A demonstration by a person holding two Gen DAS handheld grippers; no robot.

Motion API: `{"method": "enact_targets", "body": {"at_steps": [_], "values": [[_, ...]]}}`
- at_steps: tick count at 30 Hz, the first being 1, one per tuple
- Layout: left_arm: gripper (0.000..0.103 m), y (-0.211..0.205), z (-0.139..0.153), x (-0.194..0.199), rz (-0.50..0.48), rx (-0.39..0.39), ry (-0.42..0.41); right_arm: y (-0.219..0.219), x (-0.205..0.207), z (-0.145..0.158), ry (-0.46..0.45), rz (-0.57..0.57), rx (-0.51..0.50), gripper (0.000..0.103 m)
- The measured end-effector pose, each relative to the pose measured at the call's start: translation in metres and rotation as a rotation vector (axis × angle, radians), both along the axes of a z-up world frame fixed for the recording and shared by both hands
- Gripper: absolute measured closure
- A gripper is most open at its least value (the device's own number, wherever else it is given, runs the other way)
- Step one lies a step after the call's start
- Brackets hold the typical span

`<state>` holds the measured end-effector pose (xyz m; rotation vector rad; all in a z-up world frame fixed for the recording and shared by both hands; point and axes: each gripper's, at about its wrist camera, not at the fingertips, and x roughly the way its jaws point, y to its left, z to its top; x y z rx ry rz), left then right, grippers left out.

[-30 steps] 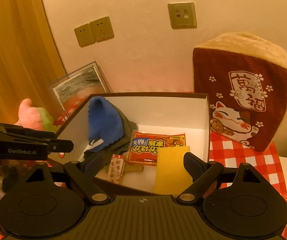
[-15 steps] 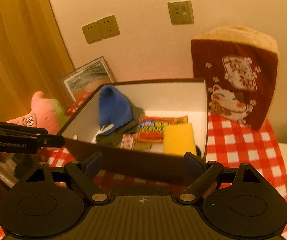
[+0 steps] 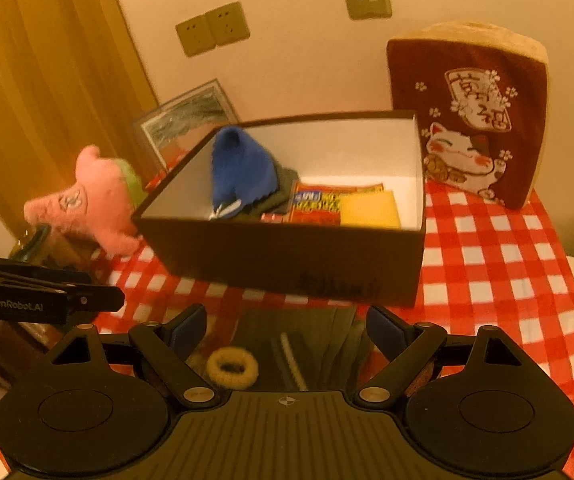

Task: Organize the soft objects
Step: 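Move both grippers back to the knitted sock and hair tie on the table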

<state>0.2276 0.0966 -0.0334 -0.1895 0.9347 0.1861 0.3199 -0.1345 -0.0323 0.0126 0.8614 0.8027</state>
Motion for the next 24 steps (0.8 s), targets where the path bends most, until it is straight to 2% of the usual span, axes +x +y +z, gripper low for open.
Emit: {"method": "enact_targets", "body": {"at_steps": [10,24], "values": [[0.043,-0.008,-0.012,-0.023,0.012,-0.013,0.030,0.004,-0.026,-0.016,0.050,0.041,-0.021,0.017],[0.043,-0.012,-0.041,-0.040,0.033,-0.015,0.089,0.017,-0.044,-0.039,0.076,0.103,-0.061,0.039]]}}
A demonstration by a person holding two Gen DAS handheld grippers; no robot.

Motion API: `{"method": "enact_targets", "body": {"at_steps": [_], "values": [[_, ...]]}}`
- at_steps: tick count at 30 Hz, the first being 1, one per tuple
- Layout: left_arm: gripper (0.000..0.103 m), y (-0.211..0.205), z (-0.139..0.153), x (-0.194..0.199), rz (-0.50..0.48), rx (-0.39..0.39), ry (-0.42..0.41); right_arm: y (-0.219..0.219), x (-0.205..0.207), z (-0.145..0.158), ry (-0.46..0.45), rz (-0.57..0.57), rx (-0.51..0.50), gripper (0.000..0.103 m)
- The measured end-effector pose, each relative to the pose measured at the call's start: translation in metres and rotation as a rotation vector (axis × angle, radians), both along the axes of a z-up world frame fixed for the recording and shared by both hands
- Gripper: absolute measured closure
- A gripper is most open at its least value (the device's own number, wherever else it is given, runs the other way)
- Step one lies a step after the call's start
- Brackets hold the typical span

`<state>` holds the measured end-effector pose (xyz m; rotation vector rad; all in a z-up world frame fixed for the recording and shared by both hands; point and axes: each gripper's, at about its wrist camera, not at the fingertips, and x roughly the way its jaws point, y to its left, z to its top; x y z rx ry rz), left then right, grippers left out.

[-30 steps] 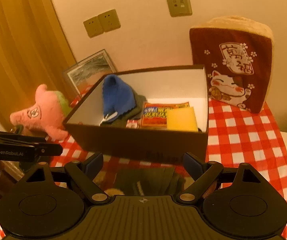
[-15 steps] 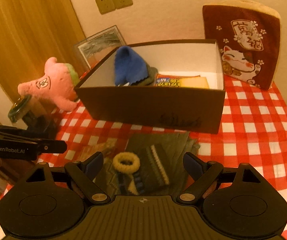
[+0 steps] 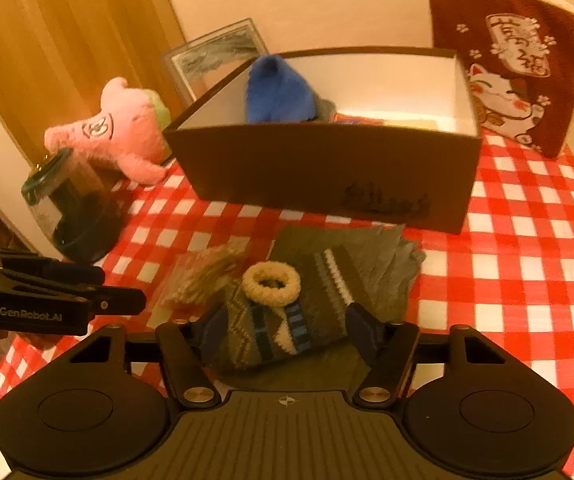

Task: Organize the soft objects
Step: 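Move both grippers back to the knitted sock and hair tie on the table, then grasp the cream hair tie with the right gripper while the left grasps the striped sock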

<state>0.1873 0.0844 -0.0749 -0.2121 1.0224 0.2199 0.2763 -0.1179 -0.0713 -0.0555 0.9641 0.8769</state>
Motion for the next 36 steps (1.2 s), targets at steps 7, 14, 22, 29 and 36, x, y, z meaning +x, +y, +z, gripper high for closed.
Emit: {"method": "enact_targets", "body": {"at_steps": [7,14,22,29,36], "values": [[0.043,0.007,-0.012,0.000,0.022,-0.006,0.007,0.017,-0.002,-0.016,-0.019,0.052,-0.024,0.045],[0.043,0.014,-0.026,0.010,0.031,-0.008,0.027,0.036,0.008,-0.033,-0.025,0.080,-0.047,0.045],[0.043,0.020,-0.037,0.022,0.021,-0.020,0.044,0.056,0.018,-0.048,-0.046,0.106,-0.078,0.045],[0.043,0.027,-0.042,0.029,0.024,-0.019,0.054,0.071,0.022,-0.056,-0.081,0.132,-0.106,0.046],[0.043,0.025,-0.045,0.034,-0.002,-0.021,0.056,0.074,0.020,-0.061,-0.105,0.170,-0.119,0.081]]}}
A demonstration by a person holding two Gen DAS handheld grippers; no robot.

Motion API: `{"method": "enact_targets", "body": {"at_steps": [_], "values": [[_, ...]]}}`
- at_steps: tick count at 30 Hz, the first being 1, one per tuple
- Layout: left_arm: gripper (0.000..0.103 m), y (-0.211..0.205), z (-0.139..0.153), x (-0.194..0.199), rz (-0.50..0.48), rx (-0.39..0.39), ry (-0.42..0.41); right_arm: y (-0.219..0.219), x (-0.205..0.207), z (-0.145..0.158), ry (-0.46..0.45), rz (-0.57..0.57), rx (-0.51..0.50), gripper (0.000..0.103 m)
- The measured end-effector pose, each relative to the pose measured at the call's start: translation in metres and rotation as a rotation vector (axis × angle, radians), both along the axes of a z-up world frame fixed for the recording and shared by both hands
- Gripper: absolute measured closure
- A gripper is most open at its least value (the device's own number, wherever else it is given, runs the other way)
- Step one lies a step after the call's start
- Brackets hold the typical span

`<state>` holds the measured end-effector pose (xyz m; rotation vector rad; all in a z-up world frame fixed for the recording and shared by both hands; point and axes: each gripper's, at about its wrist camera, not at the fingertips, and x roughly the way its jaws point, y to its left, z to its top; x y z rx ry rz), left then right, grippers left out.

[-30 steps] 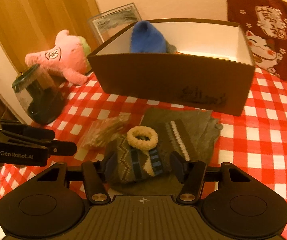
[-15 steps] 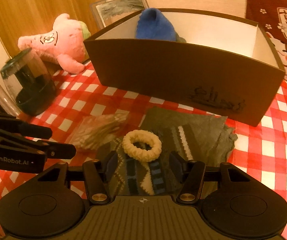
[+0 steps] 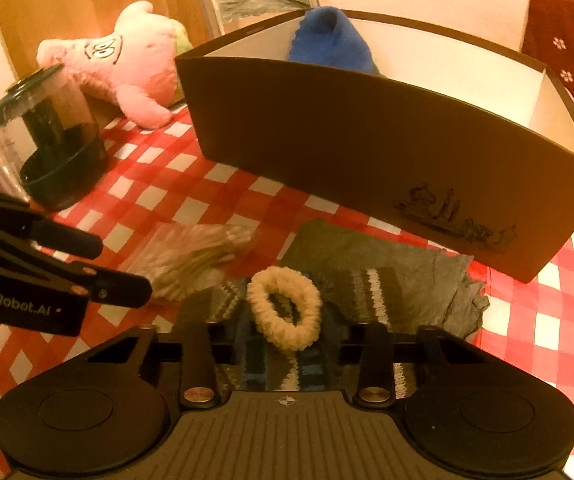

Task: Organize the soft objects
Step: 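Grasp the cream hair tie with the right gripper while the left grasps the striped sock, then lift the hair tie with the right gripper while the left lifts the sock toward the box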

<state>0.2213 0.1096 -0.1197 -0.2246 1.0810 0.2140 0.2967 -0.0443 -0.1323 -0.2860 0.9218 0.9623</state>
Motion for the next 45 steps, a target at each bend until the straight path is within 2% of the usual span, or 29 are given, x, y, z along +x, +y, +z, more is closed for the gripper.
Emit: {"method": "enact_targets", "body": {"at_steps": [3,9,13,18,24,33,36,38,40,45], "values": [[0.043,-0.004,0.000,0.001,-0.027,-0.008,-0.007,-0.007,0.002,0.003,0.002,-0.009,0.019,0.084],[0.043,-0.021,0.004,0.006,-0.105,-0.026,-0.035,-0.042,0.012,0.019,0.044,-0.132,0.083,0.085],[0.043,-0.037,0.005,0.012,-0.177,-0.051,-0.048,-0.070,0.019,0.024,0.066,-0.218,0.085,0.085],[0.043,-0.062,0.001,0.019,-0.271,-0.064,-0.046,-0.097,0.018,0.026,0.078,-0.275,0.075,0.085],[0.042,-0.085,-0.015,0.028,-0.350,-0.040,-0.015,-0.112,0.013,0.026,0.095,-0.307,0.079,0.085],[0.040,-0.096,-0.034,0.036,-0.379,0.056,-0.011,-0.132,0.007,0.023,0.105,-0.345,0.068,0.085],[0.056,-0.097,-0.033,0.034,-0.381,0.088,-0.023,-0.138,0.004,0.023,0.110,-0.354,0.069,0.085],[0.077,-0.094,-0.030,0.032,-0.366,0.081,-0.036,-0.141,0.003,0.024,0.109,-0.356,0.073,0.085],[0.092,-0.088,-0.027,0.030,-0.349,0.052,-0.055,-0.144,0.002,0.025,0.107,-0.358,0.076,0.085],[0.093,-0.086,-0.012,0.021,-0.327,0.042,-0.097,-0.147,0.000,0.030,0.099,-0.356,0.089,0.085]]}}
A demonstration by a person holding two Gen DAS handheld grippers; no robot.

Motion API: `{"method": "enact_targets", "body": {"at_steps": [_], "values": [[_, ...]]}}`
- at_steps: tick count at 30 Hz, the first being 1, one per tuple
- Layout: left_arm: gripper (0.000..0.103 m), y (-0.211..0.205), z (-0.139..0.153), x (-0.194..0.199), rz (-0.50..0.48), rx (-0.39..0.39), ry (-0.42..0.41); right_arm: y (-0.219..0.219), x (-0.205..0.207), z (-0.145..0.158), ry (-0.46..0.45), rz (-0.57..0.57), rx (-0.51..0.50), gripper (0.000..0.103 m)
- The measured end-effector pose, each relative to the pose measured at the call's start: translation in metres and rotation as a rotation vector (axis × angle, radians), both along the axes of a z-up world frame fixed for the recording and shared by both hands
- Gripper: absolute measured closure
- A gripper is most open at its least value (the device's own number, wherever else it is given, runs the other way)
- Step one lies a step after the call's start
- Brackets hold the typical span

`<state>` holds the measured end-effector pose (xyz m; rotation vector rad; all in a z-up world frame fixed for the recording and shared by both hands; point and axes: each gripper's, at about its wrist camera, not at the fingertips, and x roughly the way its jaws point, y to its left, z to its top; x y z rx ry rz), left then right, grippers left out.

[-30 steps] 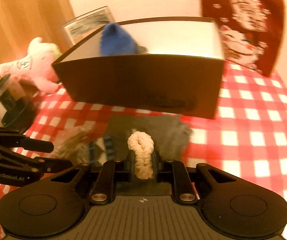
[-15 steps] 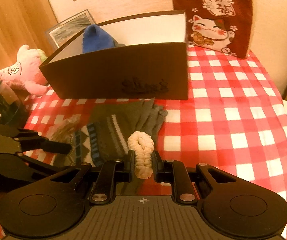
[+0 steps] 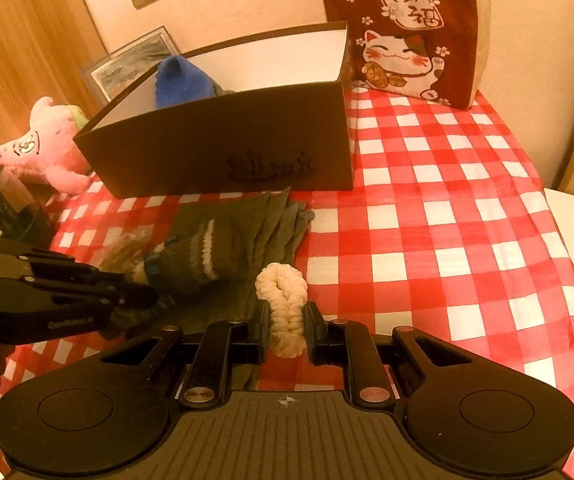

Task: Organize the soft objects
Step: 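Lift the hair tie with the right gripper while the left lifts the sock toward the box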

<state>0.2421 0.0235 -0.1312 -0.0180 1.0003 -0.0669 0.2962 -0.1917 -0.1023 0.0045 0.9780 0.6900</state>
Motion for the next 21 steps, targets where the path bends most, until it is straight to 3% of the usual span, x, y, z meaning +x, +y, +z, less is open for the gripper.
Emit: {"method": "enact_targets", "body": {"at_steps": [10,21], "values": [[0.093,0.017,0.038,-0.033,0.082,-0.093,-0.077,-0.001,-0.006,0.020,-0.032,0.016,0.038,0.085],[0.093,0.037,0.076,-0.051,0.172,-0.095,-0.141,0.012,-0.014,0.039,-0.062,0.066,0.071,0.085]]}}
